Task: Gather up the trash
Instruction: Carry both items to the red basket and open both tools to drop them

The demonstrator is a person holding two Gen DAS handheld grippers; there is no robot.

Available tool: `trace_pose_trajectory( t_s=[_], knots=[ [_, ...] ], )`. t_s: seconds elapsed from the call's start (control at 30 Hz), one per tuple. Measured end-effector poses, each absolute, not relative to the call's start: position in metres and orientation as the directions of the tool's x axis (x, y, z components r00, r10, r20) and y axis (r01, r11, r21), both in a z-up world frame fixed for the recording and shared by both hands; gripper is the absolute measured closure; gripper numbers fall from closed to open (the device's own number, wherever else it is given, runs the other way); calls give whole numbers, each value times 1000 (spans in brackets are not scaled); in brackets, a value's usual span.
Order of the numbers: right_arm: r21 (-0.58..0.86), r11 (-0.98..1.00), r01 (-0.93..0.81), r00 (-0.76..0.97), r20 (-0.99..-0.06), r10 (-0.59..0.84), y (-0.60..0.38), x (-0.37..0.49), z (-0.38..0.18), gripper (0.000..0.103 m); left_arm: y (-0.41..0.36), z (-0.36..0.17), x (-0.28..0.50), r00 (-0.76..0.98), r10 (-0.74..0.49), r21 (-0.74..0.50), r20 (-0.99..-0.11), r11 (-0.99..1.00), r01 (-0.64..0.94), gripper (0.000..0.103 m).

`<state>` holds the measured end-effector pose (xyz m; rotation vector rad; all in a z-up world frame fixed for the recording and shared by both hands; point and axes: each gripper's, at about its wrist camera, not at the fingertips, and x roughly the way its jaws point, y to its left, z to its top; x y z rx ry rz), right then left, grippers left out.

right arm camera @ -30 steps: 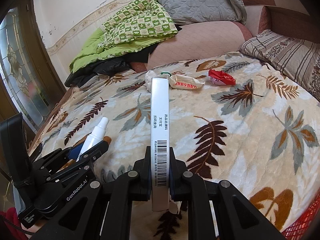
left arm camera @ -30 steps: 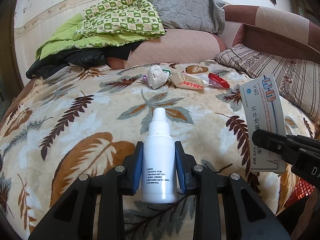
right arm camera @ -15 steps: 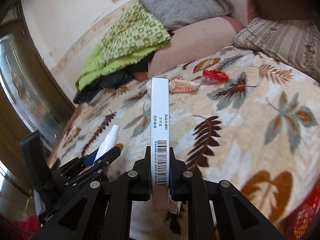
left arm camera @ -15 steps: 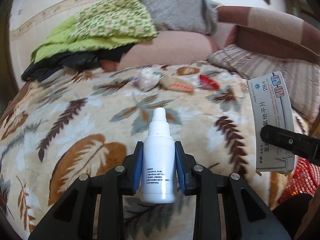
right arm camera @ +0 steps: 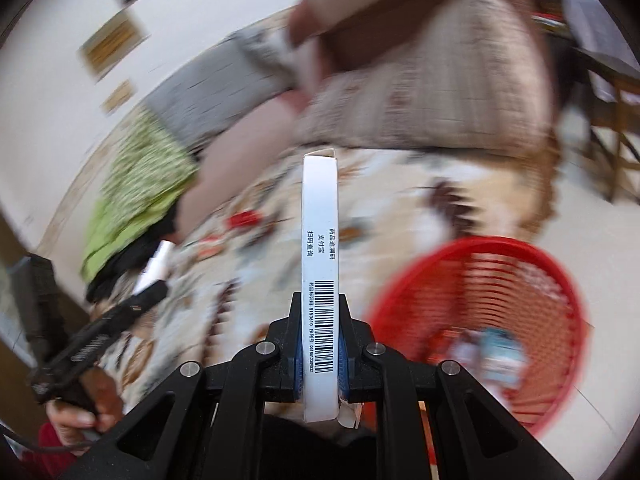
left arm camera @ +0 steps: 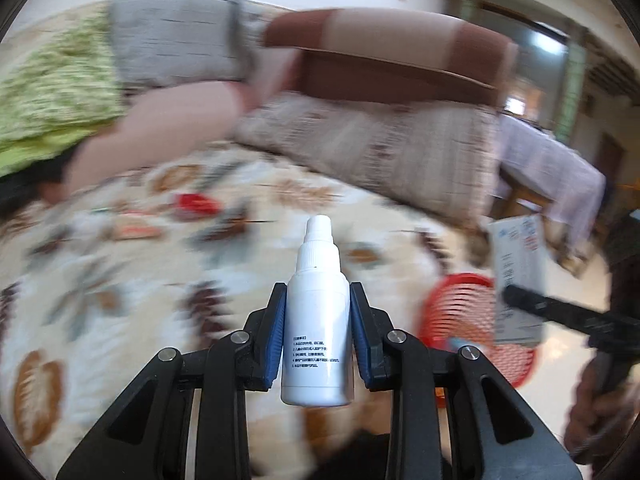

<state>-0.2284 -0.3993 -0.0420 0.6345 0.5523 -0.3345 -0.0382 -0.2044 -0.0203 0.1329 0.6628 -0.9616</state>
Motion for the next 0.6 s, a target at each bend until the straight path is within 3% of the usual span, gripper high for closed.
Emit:
trace_pose_trajectory(
  t_s=[0.13, 0.33, 0.37, 0.4, 0.47, 0.5, 0.53, 0.6],
  knots=[
    [460, 697, 550, 763, -616, -195, -429, -259, -57, 89, -267, -25, -64, 163, -773, -293, -613, 414, 862, 74],
    [442, 634, 635, 706, -665, -244, -456, -275, -74, 87, -339, -44, -91, 8, -756, -360, -654, 320, 876, 74],
    [424, 631, 650, 690, -677, -256, -459, -275, -75, 80, -346, -46, -94, -8, -756, -372, -654, 312, 874, 74],
    [414, 625, 662, 678, -686, -263, -461, -275, -75, 65, -353, -49, -96, -38, -750, -386, -660, 295, 874, 69],
    [407, 614, 677, 669, -688, -282, -465, -280, -76, 52, -357, -48, -100, -40, -747, -378, -663, 289, 879, 58],
    [404, 618, 675, 671, -684, -286, -466, -282, -76, 52, -355, -46, -98, -24, -751, -369, -660, 296, 881, 47],
    [398, 628, 669, 675, -678, -289, -465, -282, -74, 52, -351, -45, -97, -10, -757, -363, -654, 302, 881, 44],
    [399, 640, 657, 687, -667, -289, -462, -279, -70, 52, -337, -40, -89, 24, -761, -354, -648, 329, 875, 43]
  ],
)
